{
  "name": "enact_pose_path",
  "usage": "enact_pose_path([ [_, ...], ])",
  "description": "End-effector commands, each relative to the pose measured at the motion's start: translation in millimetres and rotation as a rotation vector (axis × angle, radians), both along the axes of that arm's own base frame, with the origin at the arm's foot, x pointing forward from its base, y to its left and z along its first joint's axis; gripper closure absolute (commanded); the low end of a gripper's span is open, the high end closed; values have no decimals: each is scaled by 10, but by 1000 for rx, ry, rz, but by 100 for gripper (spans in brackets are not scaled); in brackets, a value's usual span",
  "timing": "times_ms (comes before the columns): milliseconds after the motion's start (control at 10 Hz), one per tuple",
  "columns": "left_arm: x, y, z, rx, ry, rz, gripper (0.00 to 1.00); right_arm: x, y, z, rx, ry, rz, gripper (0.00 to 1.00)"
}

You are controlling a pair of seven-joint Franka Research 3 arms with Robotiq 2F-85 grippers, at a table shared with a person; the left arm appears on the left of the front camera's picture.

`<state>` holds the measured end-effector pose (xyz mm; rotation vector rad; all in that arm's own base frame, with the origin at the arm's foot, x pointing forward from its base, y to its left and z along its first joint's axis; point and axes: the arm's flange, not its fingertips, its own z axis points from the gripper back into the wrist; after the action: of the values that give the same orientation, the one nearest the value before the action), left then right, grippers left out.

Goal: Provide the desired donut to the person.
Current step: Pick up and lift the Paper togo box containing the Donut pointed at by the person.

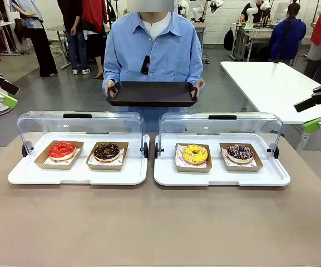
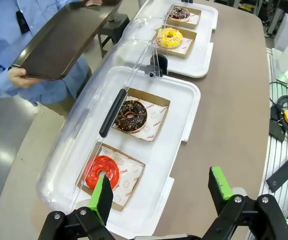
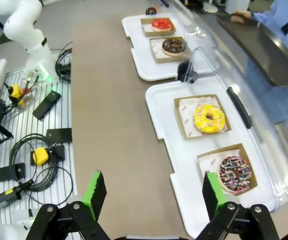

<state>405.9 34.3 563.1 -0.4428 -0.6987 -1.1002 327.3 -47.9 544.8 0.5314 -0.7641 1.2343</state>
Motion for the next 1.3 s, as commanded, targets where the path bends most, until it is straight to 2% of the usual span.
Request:
enact_pose_path([
  [0,17,-9,23,-16,9,-2,0,18,-8,6,4,-7,22,0],
  [100,0,0,0,0,0,0,0,0,0,0,0,0,0,0],
  [200,85,111,-72,-24,-4,-74,0,113,-147,15,-76,-61,74,0],
  [300,146,241,-134,-54,2,-129,0,230,-303,47,-64,-76,133,0],
  [500,237,399,-224,-74,6,-180,0,404,-557,30,-55,-107,141,0],
  [1000,348,770,-519,-170,-39,-274,0,570,-1049,-168,58,-12,70,0],
  [1200,389,917,-609,-198,-55,-219,0,584,-1133,-215,99,2,63,0],
])
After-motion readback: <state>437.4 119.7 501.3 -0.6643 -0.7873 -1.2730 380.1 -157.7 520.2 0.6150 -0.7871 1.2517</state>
